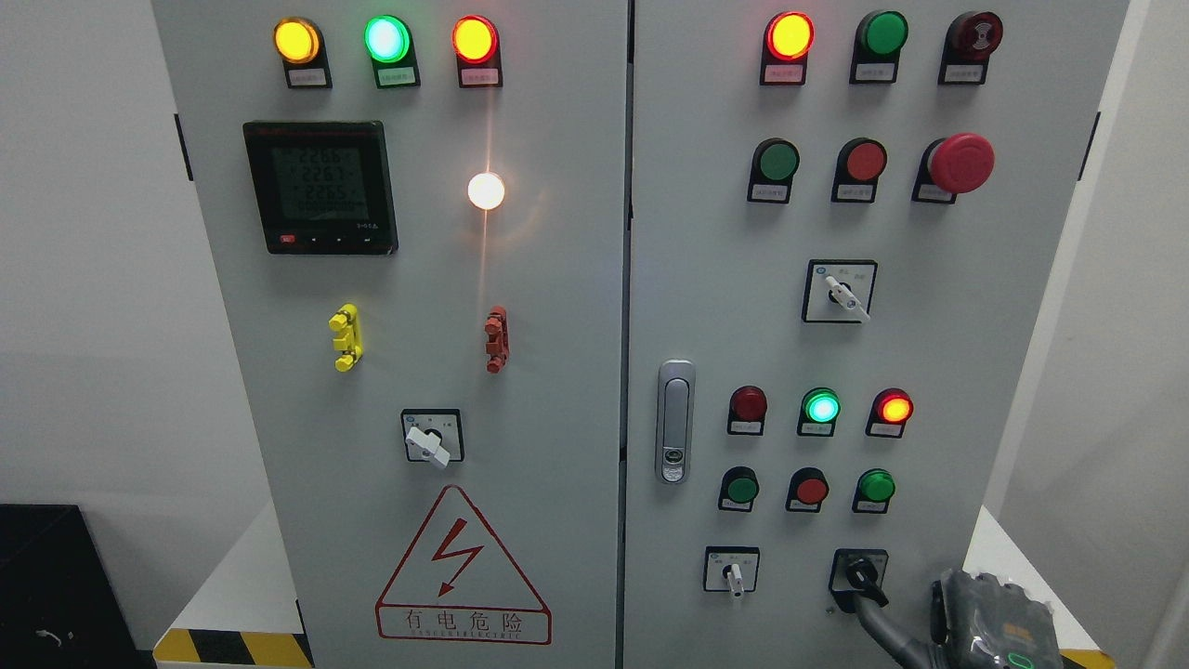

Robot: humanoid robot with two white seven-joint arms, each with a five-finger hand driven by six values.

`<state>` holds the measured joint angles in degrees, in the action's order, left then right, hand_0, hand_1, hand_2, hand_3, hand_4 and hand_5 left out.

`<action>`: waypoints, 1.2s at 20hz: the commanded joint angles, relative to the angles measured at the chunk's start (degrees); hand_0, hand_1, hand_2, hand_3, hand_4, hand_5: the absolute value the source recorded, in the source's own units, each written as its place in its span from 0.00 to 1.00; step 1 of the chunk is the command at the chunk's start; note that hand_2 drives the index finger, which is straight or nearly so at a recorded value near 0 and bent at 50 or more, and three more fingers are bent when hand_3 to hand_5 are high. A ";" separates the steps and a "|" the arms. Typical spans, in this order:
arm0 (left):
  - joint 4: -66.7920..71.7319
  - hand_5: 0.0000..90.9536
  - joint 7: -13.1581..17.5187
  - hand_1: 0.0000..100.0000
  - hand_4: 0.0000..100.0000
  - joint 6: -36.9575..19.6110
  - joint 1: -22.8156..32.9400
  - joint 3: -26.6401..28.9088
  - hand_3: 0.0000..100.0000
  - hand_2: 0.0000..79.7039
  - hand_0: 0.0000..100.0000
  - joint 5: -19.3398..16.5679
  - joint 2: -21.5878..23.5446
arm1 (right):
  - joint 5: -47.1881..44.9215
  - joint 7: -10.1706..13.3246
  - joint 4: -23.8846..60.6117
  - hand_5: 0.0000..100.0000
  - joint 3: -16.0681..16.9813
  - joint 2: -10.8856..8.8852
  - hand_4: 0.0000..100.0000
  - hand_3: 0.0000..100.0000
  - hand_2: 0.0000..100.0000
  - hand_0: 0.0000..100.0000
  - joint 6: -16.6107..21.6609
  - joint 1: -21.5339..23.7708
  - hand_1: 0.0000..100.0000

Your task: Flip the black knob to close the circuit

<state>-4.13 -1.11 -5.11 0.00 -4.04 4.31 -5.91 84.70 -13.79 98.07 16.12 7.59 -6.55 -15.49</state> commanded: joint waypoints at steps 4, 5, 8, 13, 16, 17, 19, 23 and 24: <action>0.00 0.00 -0.03 0.56 0.00 0.02 0.35 0.00 0.00 0.00 0.12 -0.01 0.02 | -0.23 0.07 1.60 1.00 0.40 0.15 0.99 1.00 0.91 0.00 -0.04 0.11 0.00; 0.00 0.00 -0.03 0.56 0.00 0.02 0.35 0.00 0.00 0.00 0.12 -0.01 0.02 | -0.93 0.07 1.77 1.00 0.31 0.15 0.99 1.00 0.91 0.00 -0.04 0.11 0.00; 0.00 0.00 -0.03 0.56 0.00 0.02 0.35 0.00 0.00 0.00 0.12 -0.01 -0.07 | -1.29 0.07 2.39 1.00 0.31 0.15 0.99 1.00 0.91 0.00 -0.04 0.28 0.00; 0.00 0.00 -0.03 0.56 0.00 0.02 0.35 0.00 0.00 0.00 0.12 -0.01 0.02 | -1.29 0.07 2.39 1.00 0.14 0.24 0.99 1.00 0.91 0.00 -0.04 0.37 0.00; 0.00 0.00 -0.03 0.56 0.00 0.02 0.35 0.00 0.00 0.00 0.12 -0.01 0.02 | -1.29 0.07 2.30 1.00 0.14 0.24 0.99 1.00 0.91 0.00 -0.04 0.37 0.00; 0.00 0.00 -0.03 0.56 0.00 0.02 0.35 0.00 0.00 0.00 0.12 -0.01 0.02 | -1.29 0.07 2.21 1.00 0.14 0.24 0.99 1.00 0.91 0.00 -0.04 0.37 0.00; 0.00 0.00 -0.03 0.56 0.00 0.02 0.35 0.00 0.00 0.00 0.12 -0.01 0.02 | -1.38 0.07 2.21 1.00 0.14 0.24 0.99 1.00 0.91 0.00 -0.04 0.46 0.00; 0.00 0.00 -0.03 0.56 0.00 0.02 0.35 0.00 0.00 0.00 0.12 -0.01 0.02 | -1.38 0.07 1.86 1.00 -0.04 0.15 0.99 1.00 0.91 0.00 -0.04 0.81 0.00; 0.00 0.00 -0.03 0.56 0.00 0.02 0.35 0.00 0.00 0.00 0.12 0.08 0.02 | -1.38 0.07 1.86 1.00 -0.21 0.15 0.99 1.00 0.91 0.00 -0.04 0.98 0.00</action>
<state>-4.13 -1.11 -5.11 0.00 -4.04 4.32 -5.91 83.37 -13.90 99.93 16.24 7.78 -6.49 -14.96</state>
